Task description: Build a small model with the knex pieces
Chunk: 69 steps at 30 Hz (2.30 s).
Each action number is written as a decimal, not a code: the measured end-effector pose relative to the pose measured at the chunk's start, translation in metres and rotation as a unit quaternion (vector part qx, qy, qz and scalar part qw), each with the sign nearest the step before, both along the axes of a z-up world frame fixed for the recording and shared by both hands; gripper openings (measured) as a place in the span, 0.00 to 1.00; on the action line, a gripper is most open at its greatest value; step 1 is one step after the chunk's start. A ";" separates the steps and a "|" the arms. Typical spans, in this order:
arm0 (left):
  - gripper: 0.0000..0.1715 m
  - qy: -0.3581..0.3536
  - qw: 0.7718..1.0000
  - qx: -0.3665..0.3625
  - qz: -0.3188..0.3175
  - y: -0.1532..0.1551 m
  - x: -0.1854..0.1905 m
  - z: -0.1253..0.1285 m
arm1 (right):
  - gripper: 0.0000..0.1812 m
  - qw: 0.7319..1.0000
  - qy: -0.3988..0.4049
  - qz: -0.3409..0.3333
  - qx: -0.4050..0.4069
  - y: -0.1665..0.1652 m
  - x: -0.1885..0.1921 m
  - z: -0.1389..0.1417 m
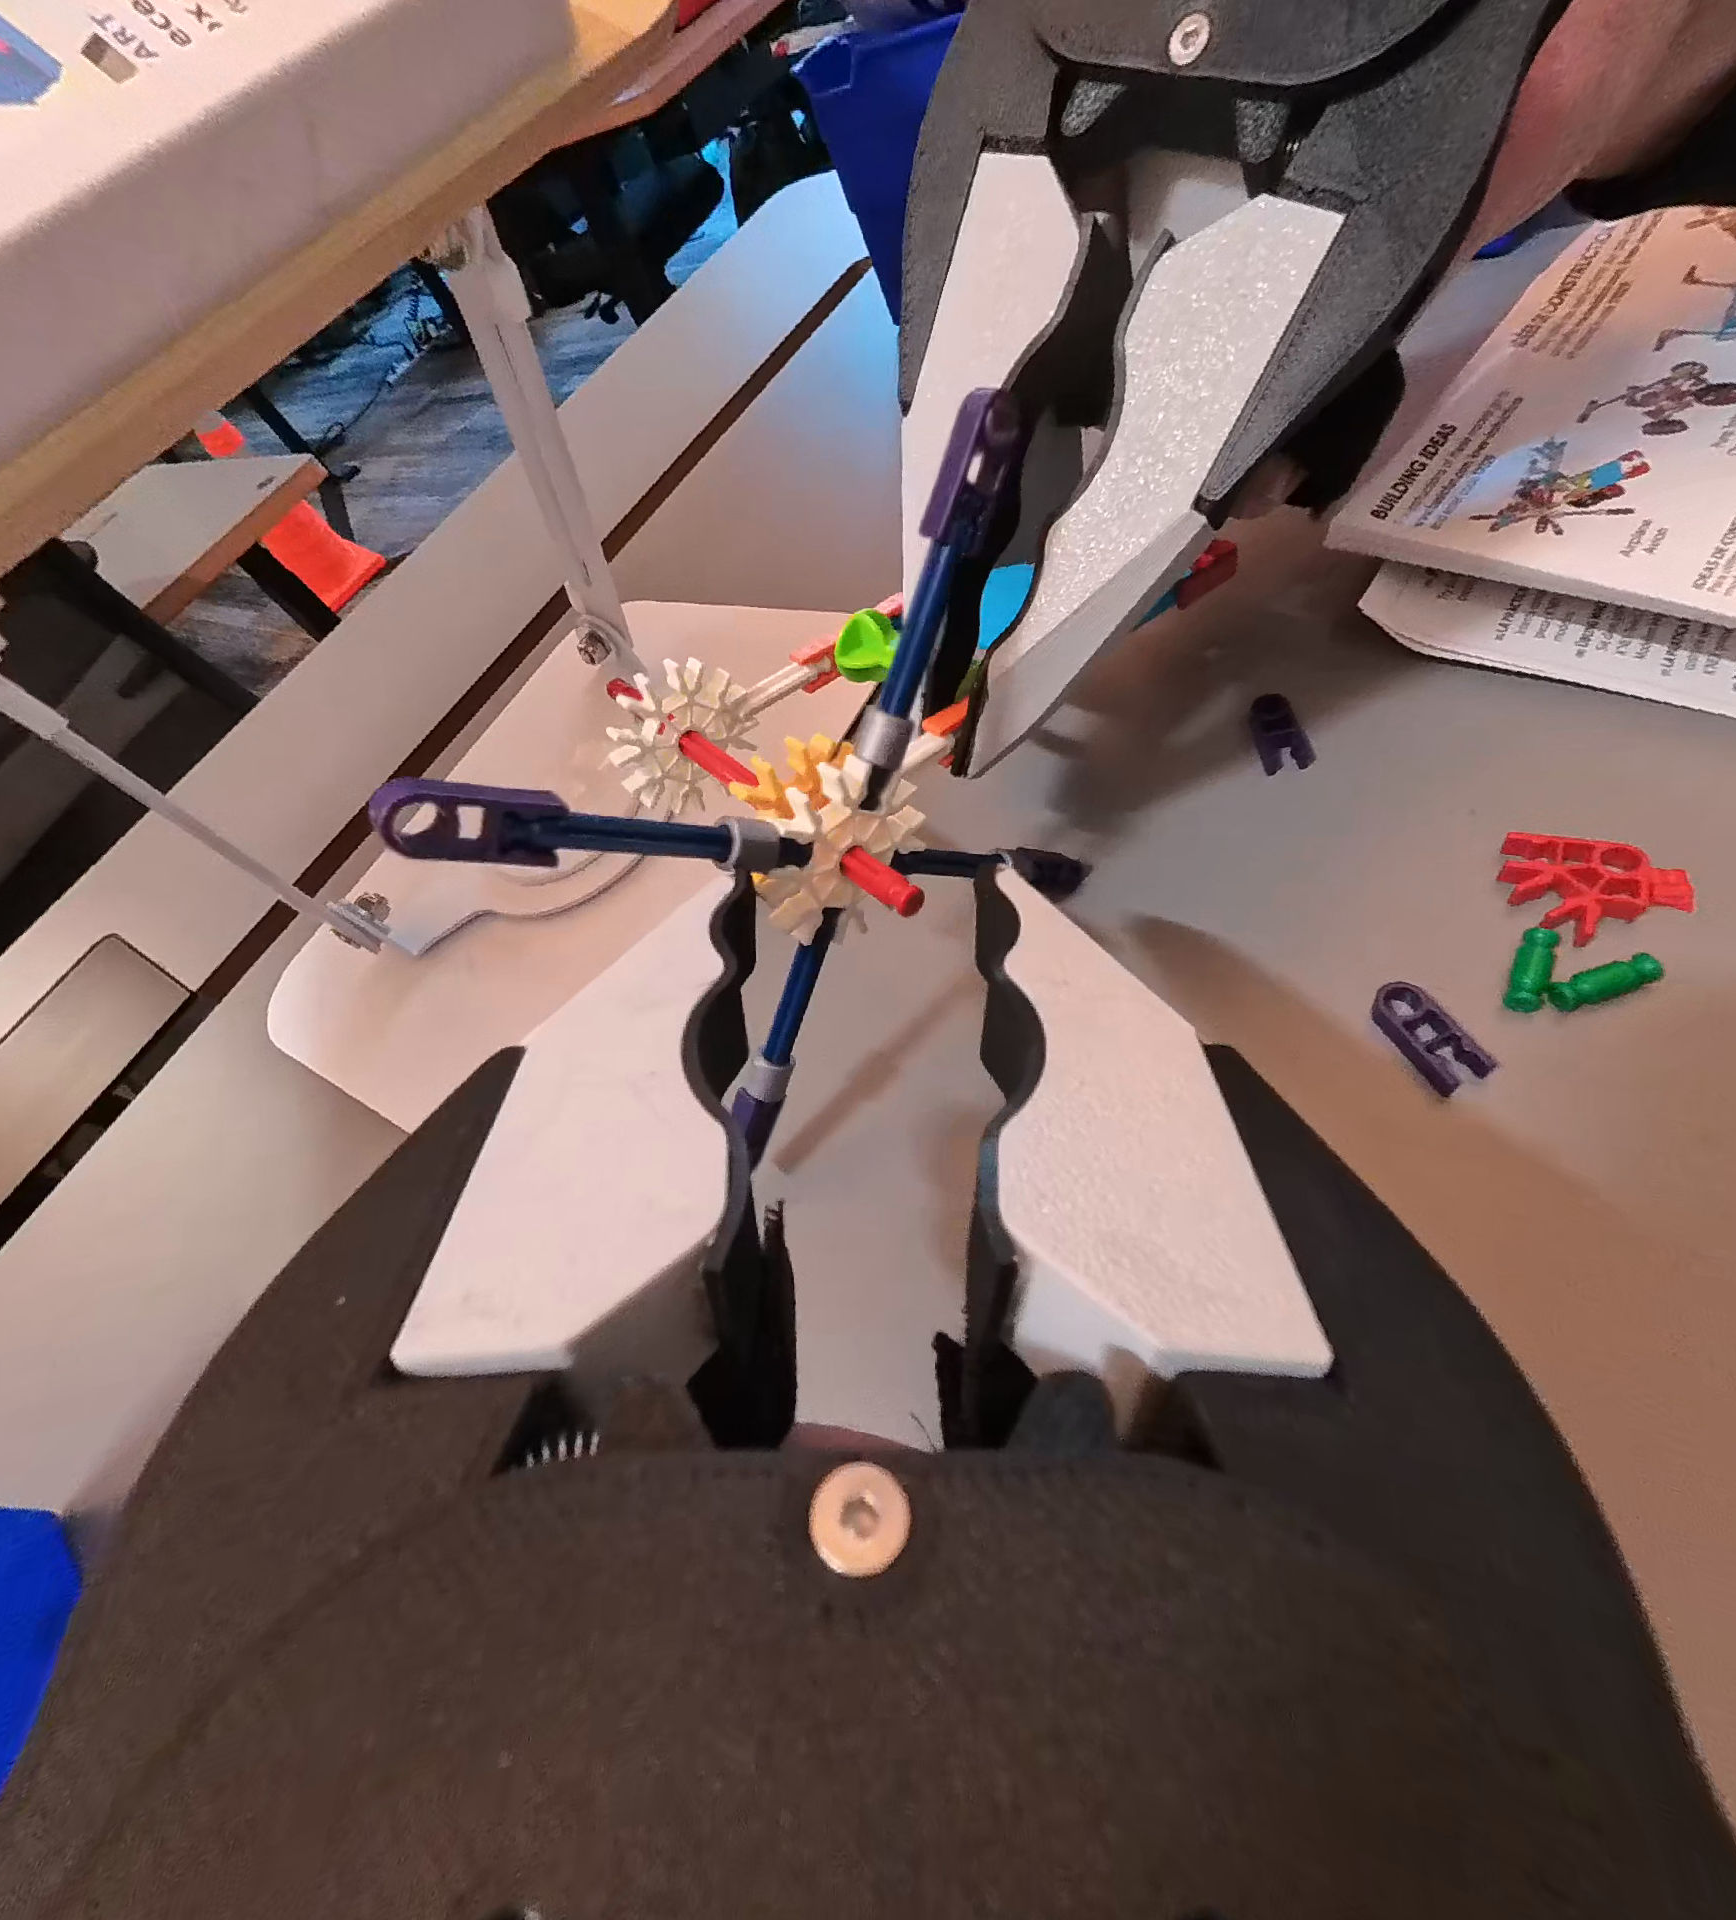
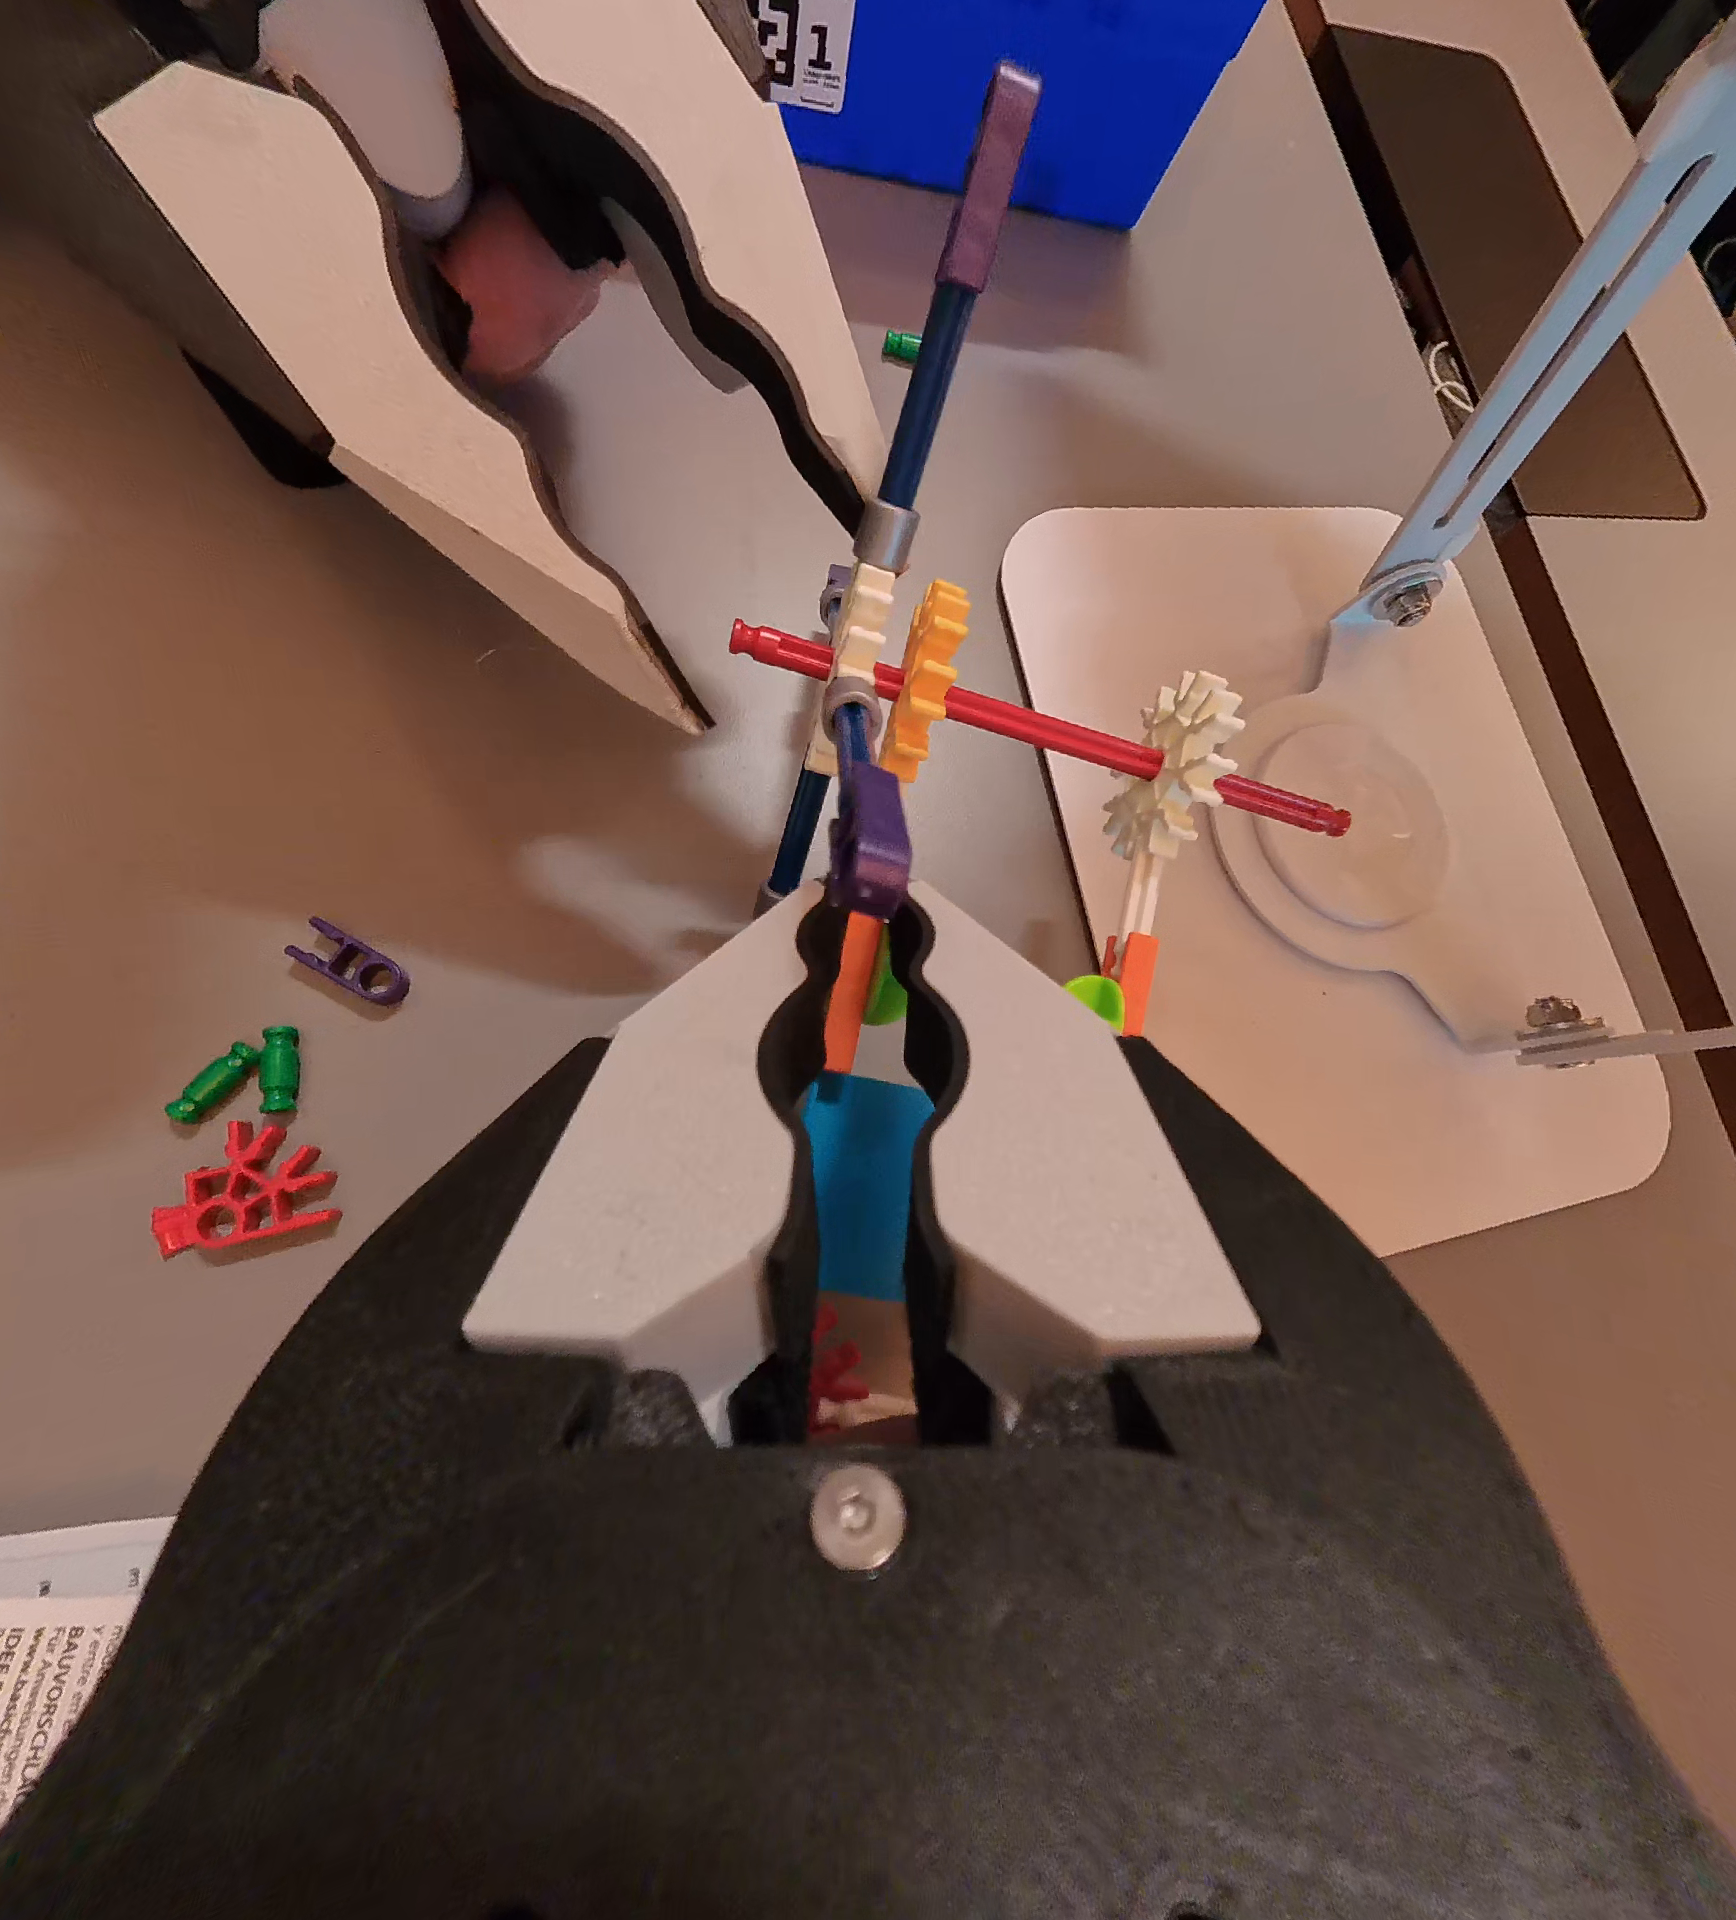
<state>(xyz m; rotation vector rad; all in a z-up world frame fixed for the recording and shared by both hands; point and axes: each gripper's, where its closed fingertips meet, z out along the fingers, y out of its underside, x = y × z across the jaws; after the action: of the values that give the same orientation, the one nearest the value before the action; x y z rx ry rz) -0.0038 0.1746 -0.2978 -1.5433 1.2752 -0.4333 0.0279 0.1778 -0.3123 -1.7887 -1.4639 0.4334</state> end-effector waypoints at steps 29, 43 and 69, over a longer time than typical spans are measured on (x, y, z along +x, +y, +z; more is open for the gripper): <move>0.16 -0.007 1.000 0.000 -0.002 0.001 -0.005 0.003 | 0.03 1.000 -0.003 0.005 0.000 -0.003 -0.001 0.000; 0.19 0.009 1.000 0.015 0.014 0.006 -0.008 0.000 | 0.03 1.000 -0.006 -0.008 -0.002 0.001 0.000 -0.001; 0.18 0.078 0.997 -0.003 0.021 0.010 -0.002 -0.036 | 0.04 0.998 -0.010 -0.042 -0.042 0.009 0.009 -0.015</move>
<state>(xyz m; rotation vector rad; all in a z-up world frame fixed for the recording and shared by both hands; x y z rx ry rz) -0.0055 0.1850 -0.3337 -1.6318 1.3602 -0.2945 0.0366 0.1868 -0.3270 -1.9193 -1.3966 0.4407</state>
